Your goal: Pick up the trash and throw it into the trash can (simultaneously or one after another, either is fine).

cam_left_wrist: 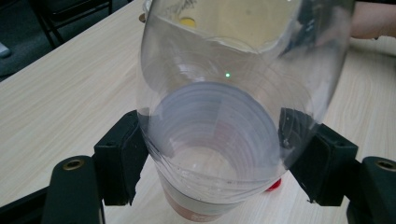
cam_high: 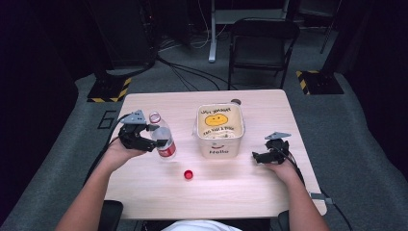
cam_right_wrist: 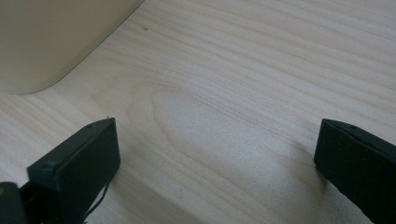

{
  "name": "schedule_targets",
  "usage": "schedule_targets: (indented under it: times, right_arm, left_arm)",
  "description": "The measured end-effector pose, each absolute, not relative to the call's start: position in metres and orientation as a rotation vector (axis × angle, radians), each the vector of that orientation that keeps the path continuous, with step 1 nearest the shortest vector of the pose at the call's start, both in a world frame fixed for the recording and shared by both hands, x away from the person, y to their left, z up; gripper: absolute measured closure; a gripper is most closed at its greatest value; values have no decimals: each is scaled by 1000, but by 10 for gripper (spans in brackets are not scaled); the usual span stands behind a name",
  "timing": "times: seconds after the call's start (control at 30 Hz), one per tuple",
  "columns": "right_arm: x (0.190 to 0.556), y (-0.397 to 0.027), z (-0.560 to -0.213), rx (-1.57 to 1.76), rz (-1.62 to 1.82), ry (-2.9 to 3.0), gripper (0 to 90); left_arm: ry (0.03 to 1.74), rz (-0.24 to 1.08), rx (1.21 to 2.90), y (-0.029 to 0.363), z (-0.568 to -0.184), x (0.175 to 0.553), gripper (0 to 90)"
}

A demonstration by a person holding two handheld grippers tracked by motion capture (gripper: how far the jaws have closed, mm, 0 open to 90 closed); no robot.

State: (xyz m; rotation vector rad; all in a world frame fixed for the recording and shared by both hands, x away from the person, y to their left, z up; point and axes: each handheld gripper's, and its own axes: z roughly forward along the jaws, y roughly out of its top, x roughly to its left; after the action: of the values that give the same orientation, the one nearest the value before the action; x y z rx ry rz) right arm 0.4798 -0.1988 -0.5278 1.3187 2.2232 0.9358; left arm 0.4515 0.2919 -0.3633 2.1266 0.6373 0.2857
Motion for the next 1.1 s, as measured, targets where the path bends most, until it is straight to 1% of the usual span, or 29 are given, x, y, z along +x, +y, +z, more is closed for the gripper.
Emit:
schedule_targets:
  times: [0.2, 0.33, 0.5, 0.73, 1.1]
  right_arm:
    - [480, -199, -528, 1319, 935, 2223, 0]
    - [480, -199, -528, 1320, 934, 2222, 0]
    - [480, -199, -528, 1312, 936, 2222, 0]
    - [480, -199, -528, 1309, 936, 2222, 0]
    - [480, -199, -528, 1319, 934, 2223, 0]
  left_arm:
    - [645, 269, 2110, 290, -351, 459, 265]
    - [642, 289, 2108, 285, -339, 464, 265]
    - [613, 302, 2109, 274, -321, 469, 265]
    - [580, 309, 2117, 262, -306, 475, 265]
    - [558, 286, 2116, 244, -282, 483, 265]
